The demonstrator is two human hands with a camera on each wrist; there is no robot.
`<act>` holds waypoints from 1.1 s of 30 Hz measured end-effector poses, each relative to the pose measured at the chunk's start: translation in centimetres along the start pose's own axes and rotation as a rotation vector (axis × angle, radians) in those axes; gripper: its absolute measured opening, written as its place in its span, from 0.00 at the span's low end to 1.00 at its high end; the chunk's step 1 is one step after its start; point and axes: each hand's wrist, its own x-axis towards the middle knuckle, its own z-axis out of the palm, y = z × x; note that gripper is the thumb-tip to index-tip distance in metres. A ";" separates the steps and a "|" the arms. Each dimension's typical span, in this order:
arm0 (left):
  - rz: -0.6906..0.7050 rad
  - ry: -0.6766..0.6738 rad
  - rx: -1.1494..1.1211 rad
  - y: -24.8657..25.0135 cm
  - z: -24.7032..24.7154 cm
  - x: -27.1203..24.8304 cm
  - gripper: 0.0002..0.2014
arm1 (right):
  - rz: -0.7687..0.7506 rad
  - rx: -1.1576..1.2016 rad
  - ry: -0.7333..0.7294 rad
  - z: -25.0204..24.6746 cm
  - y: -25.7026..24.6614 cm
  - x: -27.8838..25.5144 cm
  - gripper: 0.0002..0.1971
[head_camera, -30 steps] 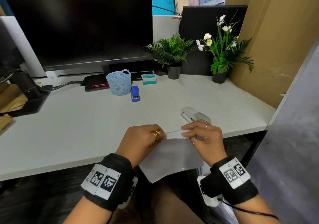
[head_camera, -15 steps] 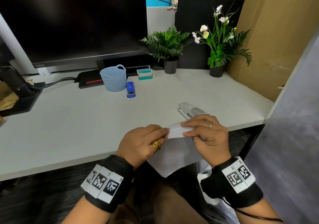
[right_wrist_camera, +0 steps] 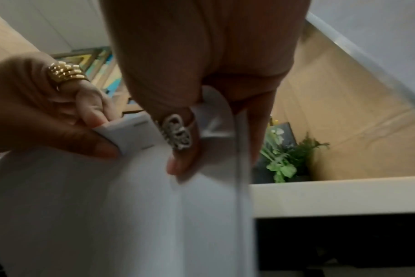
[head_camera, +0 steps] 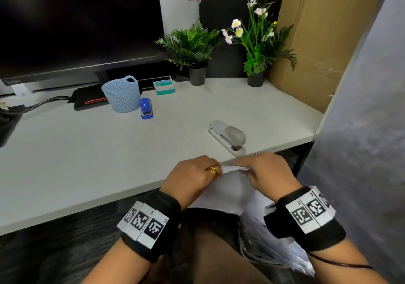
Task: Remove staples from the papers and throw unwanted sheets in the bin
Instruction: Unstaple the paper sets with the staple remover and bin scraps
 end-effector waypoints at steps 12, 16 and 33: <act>0.069 -0.056 0.072 -0.4 5.3 3.5 0.23 | 0.353 0.175 0.459 2.3 11.2 -6.9 0.22; 0.003 -0.154 0.125 -0.8 6.4 4.3 0.31 | 0.426 0.179 0.396 3.5 11.9 -8.1 0.26; -0.172 -0.149 0.044 -1.3 5.8 6.0 0.27 | 0.571 0.270 0.544 6.1 12.5 -8.0 0.21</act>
